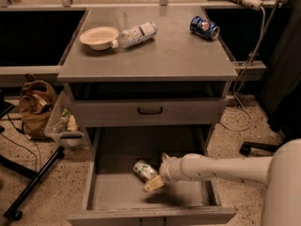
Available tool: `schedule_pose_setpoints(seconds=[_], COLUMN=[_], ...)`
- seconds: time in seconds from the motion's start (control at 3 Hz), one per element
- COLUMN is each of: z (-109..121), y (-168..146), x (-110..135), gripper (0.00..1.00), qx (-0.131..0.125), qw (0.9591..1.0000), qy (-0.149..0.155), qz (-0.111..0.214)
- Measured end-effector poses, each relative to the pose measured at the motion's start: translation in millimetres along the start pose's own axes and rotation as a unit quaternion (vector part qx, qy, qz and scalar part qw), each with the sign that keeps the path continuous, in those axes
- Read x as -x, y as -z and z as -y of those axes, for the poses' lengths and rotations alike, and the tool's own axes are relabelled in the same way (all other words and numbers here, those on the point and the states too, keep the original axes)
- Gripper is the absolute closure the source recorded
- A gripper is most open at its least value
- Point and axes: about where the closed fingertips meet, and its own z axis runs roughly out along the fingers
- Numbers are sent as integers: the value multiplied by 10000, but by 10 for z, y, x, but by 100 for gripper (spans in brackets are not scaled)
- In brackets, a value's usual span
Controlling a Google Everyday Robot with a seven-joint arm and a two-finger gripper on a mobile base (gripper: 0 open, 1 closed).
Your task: Pick 7up can from middle drawer and place on counter
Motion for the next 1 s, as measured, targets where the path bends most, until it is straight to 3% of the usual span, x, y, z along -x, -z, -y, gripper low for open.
schedule_pose_setpoints(seconds=[0.33, 1.0], z=[81, -32], y=[-176, -584], x=[-140, -149], gripper=[0, 0], qx=[-114, 111], qw=[9998, 9992], qy=[-110, -175], qz=[-92, -338])
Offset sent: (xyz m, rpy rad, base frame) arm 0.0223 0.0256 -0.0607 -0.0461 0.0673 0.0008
